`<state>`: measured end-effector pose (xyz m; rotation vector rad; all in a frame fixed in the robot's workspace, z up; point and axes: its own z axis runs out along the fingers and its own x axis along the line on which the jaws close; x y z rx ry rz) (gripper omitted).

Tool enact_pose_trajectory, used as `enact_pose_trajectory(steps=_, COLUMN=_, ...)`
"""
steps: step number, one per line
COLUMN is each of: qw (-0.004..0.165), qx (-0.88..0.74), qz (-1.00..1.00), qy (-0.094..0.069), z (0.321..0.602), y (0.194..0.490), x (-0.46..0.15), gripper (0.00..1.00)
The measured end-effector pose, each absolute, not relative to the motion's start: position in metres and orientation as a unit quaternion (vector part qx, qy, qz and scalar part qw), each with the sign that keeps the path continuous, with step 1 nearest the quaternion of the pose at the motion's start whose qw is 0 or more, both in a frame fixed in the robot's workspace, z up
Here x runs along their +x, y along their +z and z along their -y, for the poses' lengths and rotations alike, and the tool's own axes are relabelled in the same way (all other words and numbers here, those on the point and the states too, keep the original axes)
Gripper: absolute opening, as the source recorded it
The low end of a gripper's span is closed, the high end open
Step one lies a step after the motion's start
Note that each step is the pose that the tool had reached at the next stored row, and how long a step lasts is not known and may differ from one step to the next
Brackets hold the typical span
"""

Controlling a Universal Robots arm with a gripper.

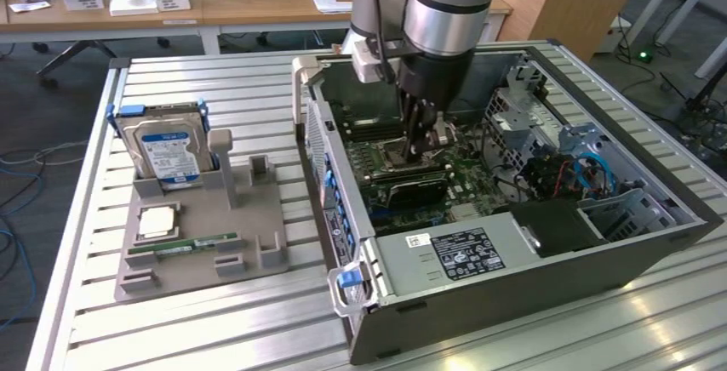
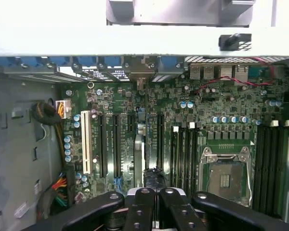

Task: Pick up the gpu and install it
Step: 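Press down on the gpu until it lock into place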

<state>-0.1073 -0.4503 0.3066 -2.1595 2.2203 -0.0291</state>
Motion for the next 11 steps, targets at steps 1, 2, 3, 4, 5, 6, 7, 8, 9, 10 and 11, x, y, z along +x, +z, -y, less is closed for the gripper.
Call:
enact_pose_trajectory(steps=1, qw=0.022, qx=-0.697, qz=-0.717, qy=-0.009, z=0.450, y=0.310, x=-0.107, gripper=0.11)
enact_pose_trajectory(steps=2, qw=0.022, qx=-0.697, qz=-0.717, qy=-0.009, z=0.450, y=0.313, x=-0.107, gripper=0.11)
enact_pose_trajectory(steps=3, qw=0.022, qx=-0.697, qz=-0.717, qy=-0.010, z=0.450, y=0.315, x=-0.107, gripper=0.11)
enact_pose_trajectory(steps=4, qw=0.022, qx=-0.697, qz=-0.717, qy=-0.010, z=0.450, y=0.318, x=-0.107, gripper=0.11)
enact_pose_trajectory(steps=5, qw=0.022, qx=-0.697, qz=-0.717, qy=-0.010, z=0.450, y=0.321, x=-0.107, gripper=0.11)
enact_pose_trajectory(steps=6, qw=0.022, qx=-0.697, qz=-0.717, qy=-0.010, z=0.450, y=0.324, x=-0.107, gripper=0.11)
enact_pose_trajectory(steps=7, qw=0.022, qx=-0.697, qz=-0.717, qy=-0.010, z=0.450, y=0.326, x=-0.107, gripper=0.11)
enact_pose_trajectory(steps=8, qw=0.021, qx=-0.697, qz=-0.717, qy=-0.010, z=0.450, y=0.329, x=-0.107, gripper=0.11)
enact_pose_trajectory(steps=9, qw=0.021, qx=-0.697, qz=-0.717, qy=-0.010, z=0.450, y=0.332, x=-0.106, gripper=0.11)
enact_pose_trajectory(steps=10, qw=0.021, qx=-0.697, qz=-0.717, qy=-0.010, z=0.450, y=0.334, x=-0.106, gripper=0.11)
enact_pose_trajectory(steps=11, qw=0.021, qx=-0.697, qz=-0.717, qy=-0.010, z=0.450, y=0.335, x=-0.106, gripper=0.11)
